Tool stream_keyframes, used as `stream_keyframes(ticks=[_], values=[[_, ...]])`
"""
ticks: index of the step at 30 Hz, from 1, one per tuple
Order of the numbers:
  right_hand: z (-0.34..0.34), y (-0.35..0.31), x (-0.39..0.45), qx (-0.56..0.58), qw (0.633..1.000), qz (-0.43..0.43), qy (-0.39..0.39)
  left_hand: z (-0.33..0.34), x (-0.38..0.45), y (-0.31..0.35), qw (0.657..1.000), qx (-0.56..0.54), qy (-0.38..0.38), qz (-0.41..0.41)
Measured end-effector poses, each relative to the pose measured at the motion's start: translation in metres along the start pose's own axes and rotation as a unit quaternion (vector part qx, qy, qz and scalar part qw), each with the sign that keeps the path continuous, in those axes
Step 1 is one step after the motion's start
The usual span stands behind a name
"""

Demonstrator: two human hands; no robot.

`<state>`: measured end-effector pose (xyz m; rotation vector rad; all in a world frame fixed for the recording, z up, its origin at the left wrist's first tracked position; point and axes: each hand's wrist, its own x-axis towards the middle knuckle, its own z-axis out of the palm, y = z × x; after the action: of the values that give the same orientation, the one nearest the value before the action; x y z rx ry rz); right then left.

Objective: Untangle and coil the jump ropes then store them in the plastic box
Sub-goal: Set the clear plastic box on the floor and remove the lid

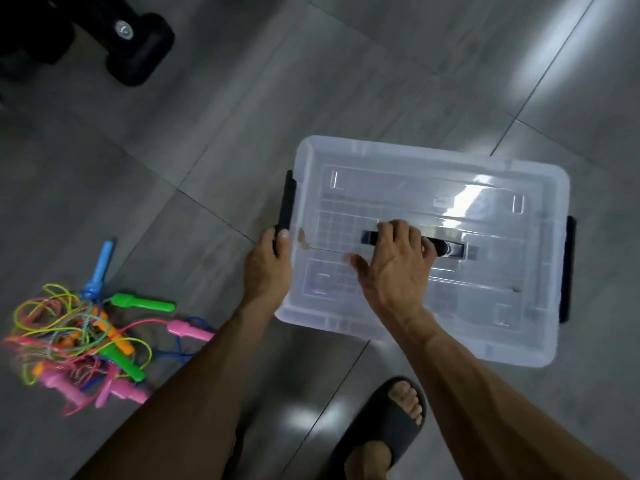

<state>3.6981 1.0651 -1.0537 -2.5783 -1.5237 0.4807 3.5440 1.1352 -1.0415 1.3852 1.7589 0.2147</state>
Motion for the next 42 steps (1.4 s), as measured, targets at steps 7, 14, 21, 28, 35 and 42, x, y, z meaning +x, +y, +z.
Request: stream_keyframes(ticks=[7,14,21,28,35,42], values=[[0.013,-0.021,0.009,0.029,0.998,-0.038,0.039,-0.026,0.053,-0.027,0.979,-0.105,0.025,-0.170],[-0.015,0.014,0.019,0.019,0.997,-0.074,0.012,-0.023,0.017,-0.023,0.984,0.108,0.066,0.124],[-0.025,0.023,0.042,-0.053,0.988,-0.143,-0.019,-0.021,0.017,-0.008,0.983,0.088,0.084,0.134],[-0.062,0.040,0.029,0.006,0.989,-0.128,0.079,-0.040,0.003,0.044,0.966,0.065,0.118,0.221],[-0.120,0.100,-0.025,0.010,0.993,-0.045,0.111,-0.014,-0.055,0.104,0.962,0.094,0.029,0.256],[-0.124,0.227,-0.151,0.005,0.980,0.147,0.131,0.103,-0.148,0.144,0.912,0.171,-0.159,0.338]])
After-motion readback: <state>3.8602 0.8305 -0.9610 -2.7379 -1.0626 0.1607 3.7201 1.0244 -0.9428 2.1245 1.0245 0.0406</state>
